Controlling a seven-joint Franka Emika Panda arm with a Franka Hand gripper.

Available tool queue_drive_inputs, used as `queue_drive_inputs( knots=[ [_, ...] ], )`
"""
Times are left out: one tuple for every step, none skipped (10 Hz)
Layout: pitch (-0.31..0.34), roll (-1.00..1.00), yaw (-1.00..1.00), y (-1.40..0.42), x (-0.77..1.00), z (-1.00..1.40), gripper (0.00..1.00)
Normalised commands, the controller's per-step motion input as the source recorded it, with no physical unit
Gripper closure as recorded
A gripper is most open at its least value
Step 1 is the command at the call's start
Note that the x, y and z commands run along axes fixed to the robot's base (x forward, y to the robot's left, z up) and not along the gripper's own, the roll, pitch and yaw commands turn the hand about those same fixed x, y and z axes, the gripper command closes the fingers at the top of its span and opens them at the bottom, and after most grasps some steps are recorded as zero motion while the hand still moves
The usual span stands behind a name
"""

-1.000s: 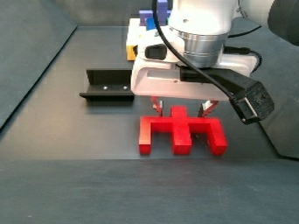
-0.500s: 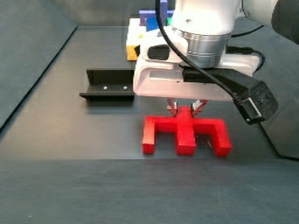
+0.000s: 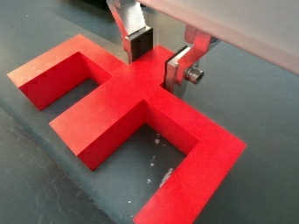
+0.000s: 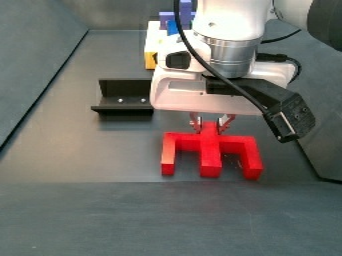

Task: Pick up the red object. Move up. Place the red object on the fixture. Regrasp the red object. Move to above the board. Insert the red object.
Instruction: Pick up the red object.

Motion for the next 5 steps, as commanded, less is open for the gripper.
queue_drive_inputs(
  knots=[
    [0.0,0.0,0.0,0.0,0.0,0.0,1.0],
    [0.0,0.0,0.0,0.0,0.0,0.0,1.0],
    [0.0,0.0,0.0,0.0,0.0,0.0,1.0],
    [0.0,0.0,0.0,0.0,0.0,0.0,1.0],
    [0.0,0.0,0.0,0.0,0.0,0.0,1.0]
  ],
)
